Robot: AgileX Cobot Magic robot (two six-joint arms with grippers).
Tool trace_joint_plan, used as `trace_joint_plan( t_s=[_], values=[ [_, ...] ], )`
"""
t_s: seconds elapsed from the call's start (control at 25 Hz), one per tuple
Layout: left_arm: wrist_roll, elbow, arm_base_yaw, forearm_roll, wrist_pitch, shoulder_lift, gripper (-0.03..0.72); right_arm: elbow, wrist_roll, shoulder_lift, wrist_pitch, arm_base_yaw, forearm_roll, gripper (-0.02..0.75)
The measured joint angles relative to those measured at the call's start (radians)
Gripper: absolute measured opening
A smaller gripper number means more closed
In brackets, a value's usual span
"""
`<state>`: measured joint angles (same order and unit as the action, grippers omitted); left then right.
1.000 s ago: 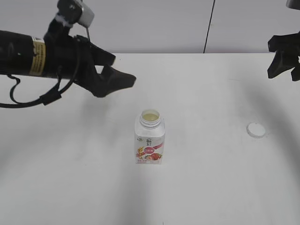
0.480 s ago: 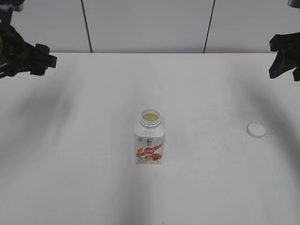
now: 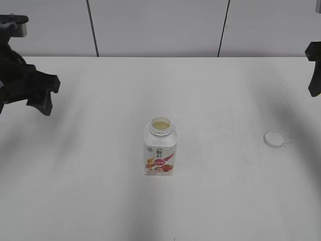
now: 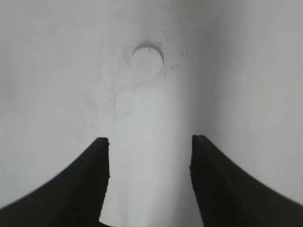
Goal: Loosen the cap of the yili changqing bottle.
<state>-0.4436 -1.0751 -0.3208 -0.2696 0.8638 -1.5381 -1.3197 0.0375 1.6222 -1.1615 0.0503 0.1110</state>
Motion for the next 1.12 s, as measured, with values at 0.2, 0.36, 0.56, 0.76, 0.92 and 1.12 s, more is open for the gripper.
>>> trace_joint_plan(
  t_s=[0.2, 0.36, 0.56, 0.76, 0.92, 1.12],
  values=[
    [0.059, 0.001, 0.0, 0.055, 0.174, 0.058, 0.57, 0.006, 0.0, -0.017, -0.045, 0.0, -0.033, 0.439],
    [0.068, 0.062, 0.0, 0.072, 0.24, 0.172, 0.57, 0.065, 0.0, -0.111, -0.046, 0.0, -0.033, 0.439],
    [0.08, 0.202, 0.0, 0.077, 0.288, 0.389, 0.57, 0.216, 0.0, -0.312, -0.048, 0.0, -0.033, 0.439],
    [0.111, 0.296, 0.0, 0.085, 0.299, 0.639, 0.57, 0.354, 0.0, -0.564, -0.053, 0.0, -0.033, 0.439],
    [0.186, 0.357, 0.0, 0.136, 0.303, 0.87, 0.57, 0.443, 0.0, -0.772, -0.054, 0.0, -0.033, 0.439],
    [0.242, 0.446, 0.0, 0.164, 0.303, 1.115, 0.57, 0.529, 0.0, -1.034, -0.057, 0.0, -0.032, 0.439]
  ],
)
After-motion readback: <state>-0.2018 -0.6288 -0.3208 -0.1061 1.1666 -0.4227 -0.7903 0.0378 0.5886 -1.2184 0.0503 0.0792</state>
